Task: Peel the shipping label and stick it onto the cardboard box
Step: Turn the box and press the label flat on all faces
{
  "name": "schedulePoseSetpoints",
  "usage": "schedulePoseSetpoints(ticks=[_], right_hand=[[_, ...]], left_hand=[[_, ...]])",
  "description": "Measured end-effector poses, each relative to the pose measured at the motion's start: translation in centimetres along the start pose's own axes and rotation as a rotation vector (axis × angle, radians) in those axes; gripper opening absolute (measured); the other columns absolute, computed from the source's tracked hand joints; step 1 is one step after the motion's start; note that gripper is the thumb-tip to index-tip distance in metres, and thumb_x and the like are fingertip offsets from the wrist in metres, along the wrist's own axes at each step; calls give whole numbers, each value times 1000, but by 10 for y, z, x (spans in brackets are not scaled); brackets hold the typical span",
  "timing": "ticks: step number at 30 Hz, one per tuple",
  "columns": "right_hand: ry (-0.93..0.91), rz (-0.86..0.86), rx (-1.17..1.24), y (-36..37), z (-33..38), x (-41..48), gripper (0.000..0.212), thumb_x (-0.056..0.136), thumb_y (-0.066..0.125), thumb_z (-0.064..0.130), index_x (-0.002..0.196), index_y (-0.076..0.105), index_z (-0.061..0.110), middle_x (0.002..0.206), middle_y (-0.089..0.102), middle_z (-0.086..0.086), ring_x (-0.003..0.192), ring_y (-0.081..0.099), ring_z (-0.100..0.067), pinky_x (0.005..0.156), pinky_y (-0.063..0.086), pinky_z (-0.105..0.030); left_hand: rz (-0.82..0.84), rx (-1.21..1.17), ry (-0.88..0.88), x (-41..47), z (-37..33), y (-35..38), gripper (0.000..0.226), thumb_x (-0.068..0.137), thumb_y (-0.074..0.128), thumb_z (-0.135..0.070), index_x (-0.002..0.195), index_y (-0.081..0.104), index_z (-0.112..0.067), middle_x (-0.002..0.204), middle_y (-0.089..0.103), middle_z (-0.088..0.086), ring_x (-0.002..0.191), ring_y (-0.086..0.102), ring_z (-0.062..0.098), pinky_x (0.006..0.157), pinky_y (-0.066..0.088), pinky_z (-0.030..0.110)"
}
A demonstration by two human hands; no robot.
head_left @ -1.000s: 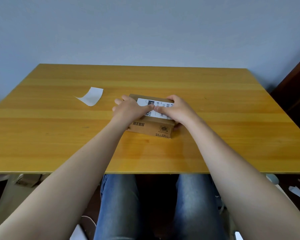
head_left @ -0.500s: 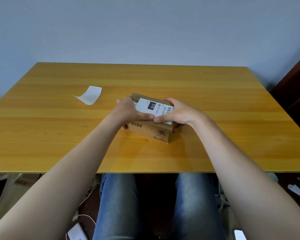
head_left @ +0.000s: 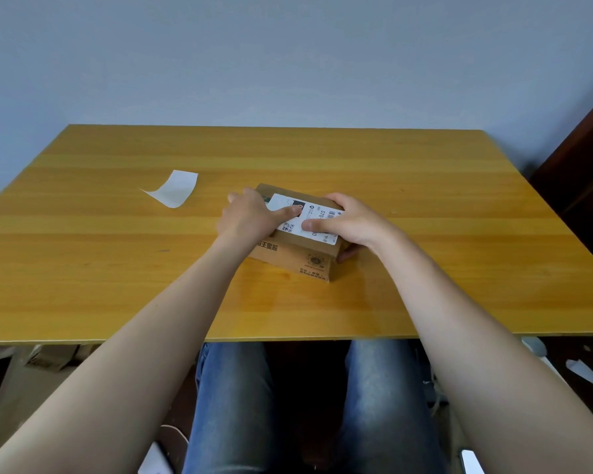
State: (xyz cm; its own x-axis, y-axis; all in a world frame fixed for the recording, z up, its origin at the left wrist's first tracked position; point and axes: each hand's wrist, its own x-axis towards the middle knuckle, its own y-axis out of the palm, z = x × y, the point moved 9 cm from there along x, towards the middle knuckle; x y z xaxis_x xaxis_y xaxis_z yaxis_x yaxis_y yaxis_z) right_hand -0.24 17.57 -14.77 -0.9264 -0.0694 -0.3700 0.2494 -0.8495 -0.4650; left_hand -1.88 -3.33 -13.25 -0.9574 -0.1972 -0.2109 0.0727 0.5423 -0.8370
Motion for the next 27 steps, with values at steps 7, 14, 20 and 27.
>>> schedulePoseSetpoints(ticks=[7,14,20,27], right_hand=[[-26,153,37,2,-3,2,88,71,96,30,145,48,37,128,66,2,104,74,-25,69,66,-48],[7,295,76,5,-5,-1,102,75,90,7,156,36,37,135,62,-3,116,69,-26,84,64,-51],[22,323,186,2,-15,-5,112,81,84,-3,162,22,44,136,60,-1,118,67,-30,92,60,-55],[17,-65,282,-34,-15,5,113,79,89,10,162,20,45,158,39,-3,129,57,-29,82,64,-52]], left_hand=[[-17,-156,35,0,13,-9,65,72,75,-75,121,67,-33,100,71,-6,78,72,28,65,65,47],[-20,-261,11,-3,18,-11,44,90,65,-59,127,72,-36,97,73,-4,80,73,29,56,65,48],[19,-279,-1,-6,13,-11,42,97,60,-53,132,68,-31,92,68,-5,81,72,33,64,66,52],[81,-200,28,-2,15,-17,67,104,49,-47,163,18,-45,123,60,0,94,72,37,56,65,53]])
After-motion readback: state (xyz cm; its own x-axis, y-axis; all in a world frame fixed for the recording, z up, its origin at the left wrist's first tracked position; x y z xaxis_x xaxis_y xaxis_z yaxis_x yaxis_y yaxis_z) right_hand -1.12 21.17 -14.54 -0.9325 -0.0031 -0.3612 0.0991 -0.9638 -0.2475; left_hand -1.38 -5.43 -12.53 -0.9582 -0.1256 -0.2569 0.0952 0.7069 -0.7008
